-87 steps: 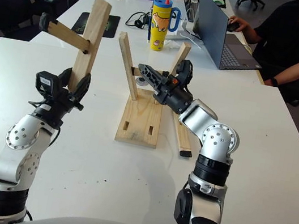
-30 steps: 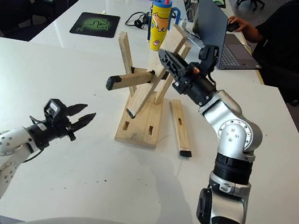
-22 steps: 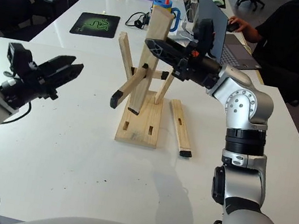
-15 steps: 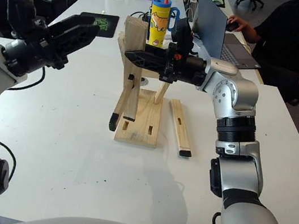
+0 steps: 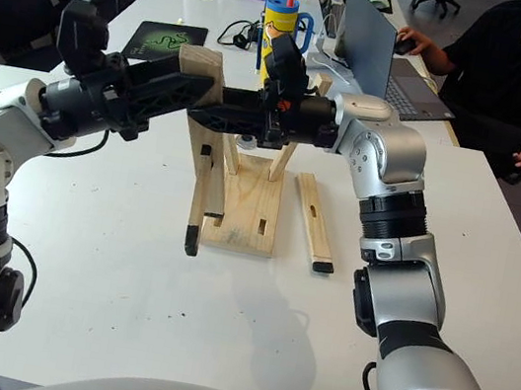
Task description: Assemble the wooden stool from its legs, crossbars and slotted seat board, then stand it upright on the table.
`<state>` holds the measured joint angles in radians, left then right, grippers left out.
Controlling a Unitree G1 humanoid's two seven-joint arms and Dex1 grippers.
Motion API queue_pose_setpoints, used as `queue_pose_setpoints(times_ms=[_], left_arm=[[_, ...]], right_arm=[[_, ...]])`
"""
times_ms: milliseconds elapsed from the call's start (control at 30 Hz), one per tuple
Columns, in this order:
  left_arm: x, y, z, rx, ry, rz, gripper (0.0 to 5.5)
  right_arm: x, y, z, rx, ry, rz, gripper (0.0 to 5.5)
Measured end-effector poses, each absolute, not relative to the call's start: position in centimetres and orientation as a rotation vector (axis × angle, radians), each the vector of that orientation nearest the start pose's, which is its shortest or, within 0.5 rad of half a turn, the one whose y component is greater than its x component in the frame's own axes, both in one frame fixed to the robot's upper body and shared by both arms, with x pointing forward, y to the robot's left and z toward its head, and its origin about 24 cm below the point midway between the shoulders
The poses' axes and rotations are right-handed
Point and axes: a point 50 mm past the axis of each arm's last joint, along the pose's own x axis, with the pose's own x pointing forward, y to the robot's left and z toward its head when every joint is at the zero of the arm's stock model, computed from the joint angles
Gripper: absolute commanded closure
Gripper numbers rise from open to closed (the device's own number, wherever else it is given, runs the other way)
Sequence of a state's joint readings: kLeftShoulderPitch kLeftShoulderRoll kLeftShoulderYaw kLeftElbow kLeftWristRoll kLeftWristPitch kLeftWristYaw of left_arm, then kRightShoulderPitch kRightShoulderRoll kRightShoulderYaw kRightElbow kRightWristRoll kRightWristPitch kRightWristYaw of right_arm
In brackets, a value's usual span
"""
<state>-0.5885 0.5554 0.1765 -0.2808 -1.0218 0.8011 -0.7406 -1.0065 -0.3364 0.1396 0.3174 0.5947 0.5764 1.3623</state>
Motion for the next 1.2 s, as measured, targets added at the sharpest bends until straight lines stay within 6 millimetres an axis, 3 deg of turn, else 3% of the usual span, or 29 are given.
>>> queue_pose_setpoints(times_ms=[100,300,433,567,667,800,933,1033,1133,1200], left_arm=[[26.9,15.5,24.4,-0.219,-0.160,-1.228,3.43],[26.8,15.0,24.3,-0.217,-0.161,-1.233,4.29],[26.8,15.0,24.3,-0.215,-0.166,-1.233,4.31],[26.9,15.0,24.3,-0.228,-0.172,-1.209,4.46],[27.0,15.1,24.4,-0.236,-0.182,-1.193,4.46],[27.3,15.6,23.8,-0.217,-0.185,-1.132,4.46],[27.2,16.5,22.3,-0.221,-0.157,-1.062,4.46],[27.0,17.4,21.9,-0.222,-0.170,-0.991,4.46],[27.4,18.9,21.7,-0.292,-0.254,-0.791,4.46],[27.5,19.0,21.2,-0.355,-0.285,-0.692,4.46]], right_arm=[[32.5,-7.5,24.0,0.029,-0.052,1.765,4.47],[32.4,-7.5,23.9,0.017,-0.045,1.777,4.47],[32.5,-7.5,24.0,0.019,-0.038,1.783,4.47],[32.6,-7.4,24.0,0.021,-0.021,1.774,3.60],[32.6,-7.4,23.9,0.029,-0.007,1.767,3.56],[33.3,-8.0,24.0,0.097,-0.011,1.677,3.56],[34.1,-10.0,24.2,0.155,-0.024,1.529,3.56],[34.5,-12.7,21.7,0.183,0.022,1.360,3.56],[33.5,-15.1,16.9,0.181,0.106,1.133,3.56],[32.8,-15.7,15.0,0.165,0.123,1.028,3.56]])
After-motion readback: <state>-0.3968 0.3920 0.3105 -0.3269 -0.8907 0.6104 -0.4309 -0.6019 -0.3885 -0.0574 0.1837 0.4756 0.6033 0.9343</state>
